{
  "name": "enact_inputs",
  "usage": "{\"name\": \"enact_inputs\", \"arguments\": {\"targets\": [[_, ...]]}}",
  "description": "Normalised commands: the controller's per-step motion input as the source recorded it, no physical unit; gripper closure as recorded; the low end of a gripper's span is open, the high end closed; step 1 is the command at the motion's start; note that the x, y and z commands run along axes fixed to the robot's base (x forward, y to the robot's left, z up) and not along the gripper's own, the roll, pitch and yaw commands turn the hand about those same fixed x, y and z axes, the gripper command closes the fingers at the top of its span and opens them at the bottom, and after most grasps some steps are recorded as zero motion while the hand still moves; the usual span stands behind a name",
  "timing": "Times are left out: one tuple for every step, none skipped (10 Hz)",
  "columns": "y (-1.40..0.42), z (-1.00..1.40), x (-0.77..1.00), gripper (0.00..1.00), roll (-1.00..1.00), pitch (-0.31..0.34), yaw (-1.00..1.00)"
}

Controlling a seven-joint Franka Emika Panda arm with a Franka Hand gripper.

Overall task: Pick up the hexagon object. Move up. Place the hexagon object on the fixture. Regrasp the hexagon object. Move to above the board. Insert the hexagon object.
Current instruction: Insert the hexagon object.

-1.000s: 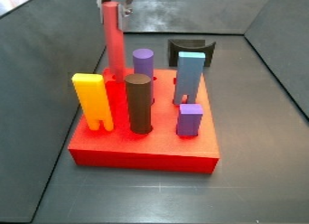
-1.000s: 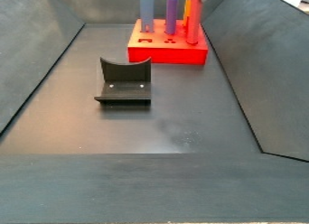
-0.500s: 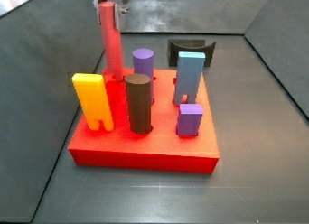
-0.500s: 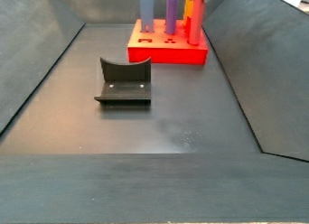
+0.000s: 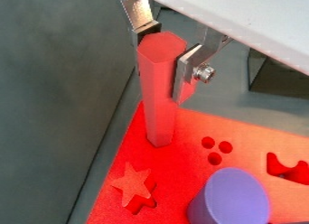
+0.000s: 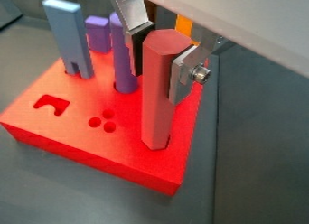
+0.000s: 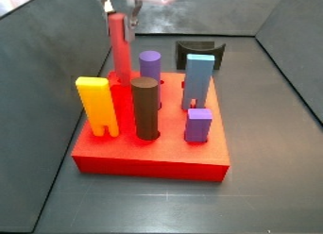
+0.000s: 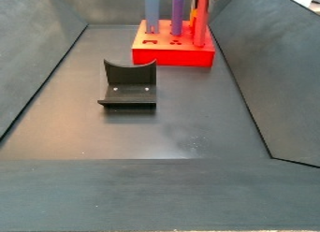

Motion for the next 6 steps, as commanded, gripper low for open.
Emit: {"name": "enact_inputs", "arguments": {"targets": [[0.0, -0.36, 0.0, 1.0, 0.0, -0.051, 0.0], [0.0, -0.3, 0.0, 1.0, 0.0, -0.101, 0.0], [0.0, -0.18, -0.05, 1.0, 0.0, -0.109, -0.01], [0.0, -0.02, 0.0, 1.0, 0.0, -0.054, 0.0], [0.0, 0.0, 0.0, 1.0, 0.0, -0.009, 0.0], [0.0, 0.0, 0.0, 1.0, 0.0, 0.0, 0.0]]}}
